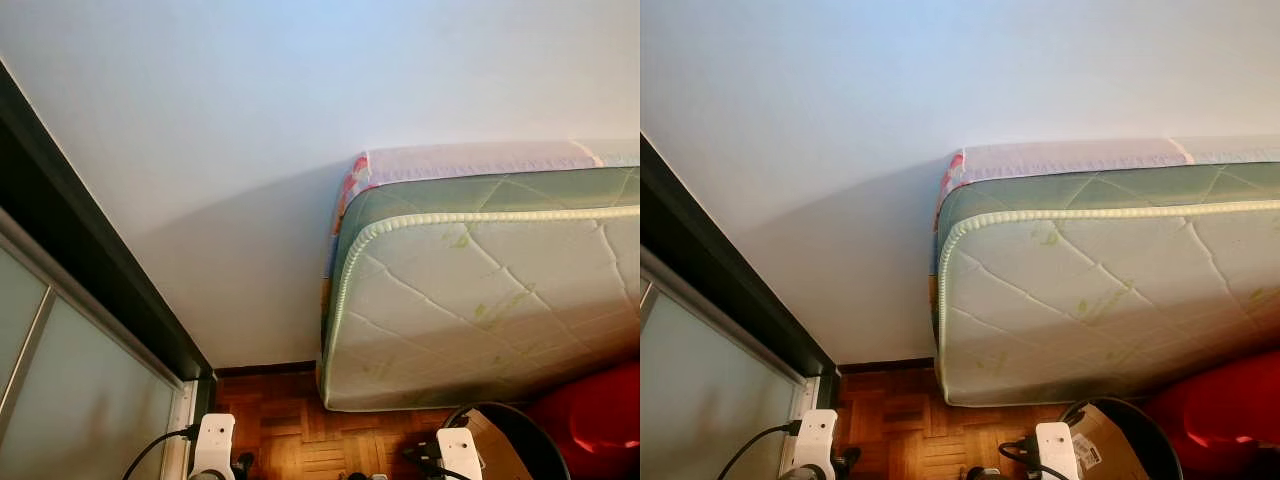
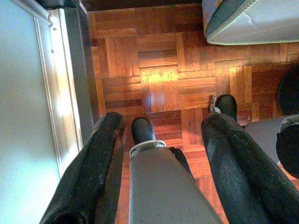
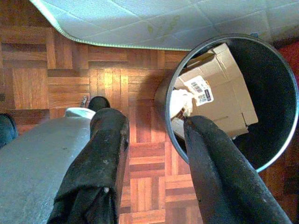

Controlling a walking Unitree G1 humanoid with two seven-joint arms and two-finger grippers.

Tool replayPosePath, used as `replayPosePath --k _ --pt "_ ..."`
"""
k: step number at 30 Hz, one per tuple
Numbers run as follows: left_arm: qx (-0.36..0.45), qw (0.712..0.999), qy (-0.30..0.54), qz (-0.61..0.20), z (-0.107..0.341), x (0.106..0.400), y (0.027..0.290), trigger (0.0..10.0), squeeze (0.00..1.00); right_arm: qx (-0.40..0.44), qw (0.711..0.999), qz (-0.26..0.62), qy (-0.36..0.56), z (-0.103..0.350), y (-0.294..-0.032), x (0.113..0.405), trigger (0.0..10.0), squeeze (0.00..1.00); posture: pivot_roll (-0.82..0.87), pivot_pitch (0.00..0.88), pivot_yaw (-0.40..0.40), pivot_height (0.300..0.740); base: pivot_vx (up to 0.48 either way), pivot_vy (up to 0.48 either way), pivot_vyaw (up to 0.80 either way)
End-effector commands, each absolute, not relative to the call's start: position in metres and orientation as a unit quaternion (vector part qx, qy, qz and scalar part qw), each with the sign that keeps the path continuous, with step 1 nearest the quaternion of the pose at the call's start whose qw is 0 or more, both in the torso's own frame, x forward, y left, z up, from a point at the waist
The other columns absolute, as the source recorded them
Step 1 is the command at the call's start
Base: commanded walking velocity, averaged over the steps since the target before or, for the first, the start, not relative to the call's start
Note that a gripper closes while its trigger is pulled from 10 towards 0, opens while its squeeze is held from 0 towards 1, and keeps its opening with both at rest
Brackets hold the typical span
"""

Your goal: Clean up the room

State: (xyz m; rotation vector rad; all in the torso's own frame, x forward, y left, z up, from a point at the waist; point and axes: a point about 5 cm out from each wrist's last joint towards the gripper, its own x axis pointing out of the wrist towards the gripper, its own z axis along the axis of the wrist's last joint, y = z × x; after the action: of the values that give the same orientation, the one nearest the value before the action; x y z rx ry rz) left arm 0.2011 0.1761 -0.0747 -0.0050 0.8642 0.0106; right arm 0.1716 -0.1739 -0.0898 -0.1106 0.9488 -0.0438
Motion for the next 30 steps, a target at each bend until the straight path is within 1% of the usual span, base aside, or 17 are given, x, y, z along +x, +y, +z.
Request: replayPosePath --k 1,16,17,20,30 --pt "0.012 0.898 0.439 0.023 -0.0588 0.2322 0.1847 10.0 0.0 0.087 0.887 -0.107 0.44 -0.0715 -0.209 0.2033 10.0 0.0 -0.06 0.0 0.005 0.74 0.0 0.0 0.0" --pt "0.012 0.898 0.439 0.024 -0.0588 0.2321 0.1849 10.0 0.0 0.086 0.886 -0.109 0.442 -0.0717 -0.2089 0.2031 10.0 0.0 -0.06 0.0 0.006 0.74 0.0 0.0 0.0" --pt "0.005 0.898 0.438 0.033 -0.0598 0.23 0.1866 10.0 0.0 0.087 0.886 -0.103 0.444 -0.0728 -0.2067 0.2016 10.0 0.0 -0.06 0.0 0.022 0.74 0.0 0.0 0.0" --pt "-0.004 0.899 0.437 0.045 -0.0612 0.2272 0.189 10.0 0.0 0.084 0.886 -0.087 0.448 -0.0743 -0.2033 0.1998 10.0 0.0 -0.06 0.0 0.022 0.74 0.0 0.0 0.0" --pt "-0.003 0.899 0.436 0.047 -0.0599 0.2295 0.1886 10.0 0.0 0.09 0.885 -0.082 0.449 -0.0732 -0.2042 0.2018 10.0 0.0 -0.06 0.0 0.018 0.74 0.0 0.0 0.0"
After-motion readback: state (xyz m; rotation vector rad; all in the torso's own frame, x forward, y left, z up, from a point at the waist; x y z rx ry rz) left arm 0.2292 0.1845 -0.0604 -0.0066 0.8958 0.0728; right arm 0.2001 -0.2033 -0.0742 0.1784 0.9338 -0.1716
